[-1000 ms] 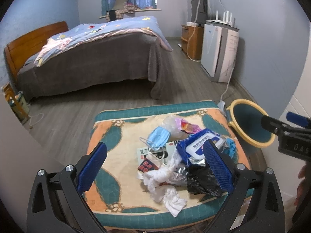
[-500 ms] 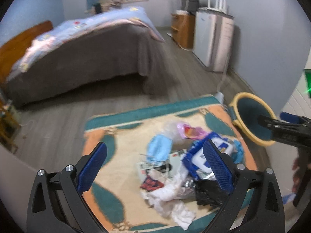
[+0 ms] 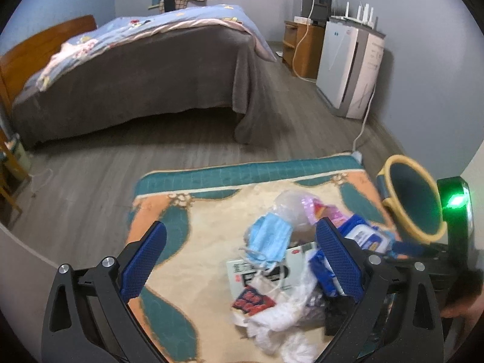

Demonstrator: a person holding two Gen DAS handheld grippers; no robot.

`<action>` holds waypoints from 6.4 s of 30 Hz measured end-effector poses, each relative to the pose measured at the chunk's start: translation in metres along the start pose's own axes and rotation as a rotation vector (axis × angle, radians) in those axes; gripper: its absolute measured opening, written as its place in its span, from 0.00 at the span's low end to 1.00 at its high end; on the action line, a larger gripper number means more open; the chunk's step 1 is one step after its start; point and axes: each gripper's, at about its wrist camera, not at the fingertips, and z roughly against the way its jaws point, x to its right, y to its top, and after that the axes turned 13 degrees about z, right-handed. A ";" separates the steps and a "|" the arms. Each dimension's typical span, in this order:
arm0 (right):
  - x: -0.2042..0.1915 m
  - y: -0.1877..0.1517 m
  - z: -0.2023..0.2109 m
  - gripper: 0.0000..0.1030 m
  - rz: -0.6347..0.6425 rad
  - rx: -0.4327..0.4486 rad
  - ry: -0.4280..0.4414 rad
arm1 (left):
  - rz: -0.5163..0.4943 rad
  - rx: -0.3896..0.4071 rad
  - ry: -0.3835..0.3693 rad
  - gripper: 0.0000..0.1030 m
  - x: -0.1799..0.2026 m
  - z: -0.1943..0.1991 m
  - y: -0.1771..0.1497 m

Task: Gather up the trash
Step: 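Lower the right tool onto the blue wet-wipes pack and close on it, then carry the wipes pack with the right tool while the left tool grasps a white tissue, then open both tools over the wastebasket, dropping the wipes pack and tissue, then move both tools back over the trash pile on the cushion, then lower the right tool onto the black plastic bag and close on it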

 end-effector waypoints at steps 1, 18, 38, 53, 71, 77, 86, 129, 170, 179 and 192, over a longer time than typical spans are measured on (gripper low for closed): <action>0.001 -0.001 -0.005 0.71 -0.037 -0.013 0.020 | -0.007 0.003 0.005 0.95 0.000 0.000 0.000; -0.008 0.029 0.067 0.07 0.057 0.222 0.019 | 0.010 -0.104 -0.037 0.93 -0.018 -0.027 -0.018; -0.004 0.041 0.113 0.07 0.191 0.325 0.011 | -0.182 -0.296 -0.111 0.10 0.036 -0.079 -0.087; 0.055 0.048 0.166 0.07 0.143 0.428 -0.045 | -0.208 0.017 -0.219 0.09 0.075 0.002 -0.035; 0.163 0.052 0.150 0.07 0.061 0.355 -0.194 | -0.288 0.030 -0.333 0.09 0.180 -0.002 -0.009; 0.205 0.047 0.133 0.07 -0.001 0.304 -0.236 | -0.323 0.000 -0.373 0.09 0.219 -0.015 -0.008; 0.256 0.032 0.110 0.07 -0.108 0.245 -0.244 | -0.350 -0.054 -0.410 0.09 0.272 -0.045 -0.012; 0.229 0.044 0.125 0.94 -0.095 0.338 -0.288 | -0.362 0.006 -0.285 0.88 0.277 -0.072 -0.006; 0.012 -0.034 0.083 0.94 0.087 0.162 -0.233 | -0.015 0.063 0.007 0.94 -0.006 0.047 -0.042; 0.013 -0.035 0.041 0.94 0.074 0.077 -0.213 | -0.024 -0.032 0.089 0.94 -0.013 0.003 -0.049; 0.020 -0.035 0.003 0.87 0.056 -0.012 -0.147 | -0.015 -0.096 0.084 0.94 -0.009 -0.028 -0.062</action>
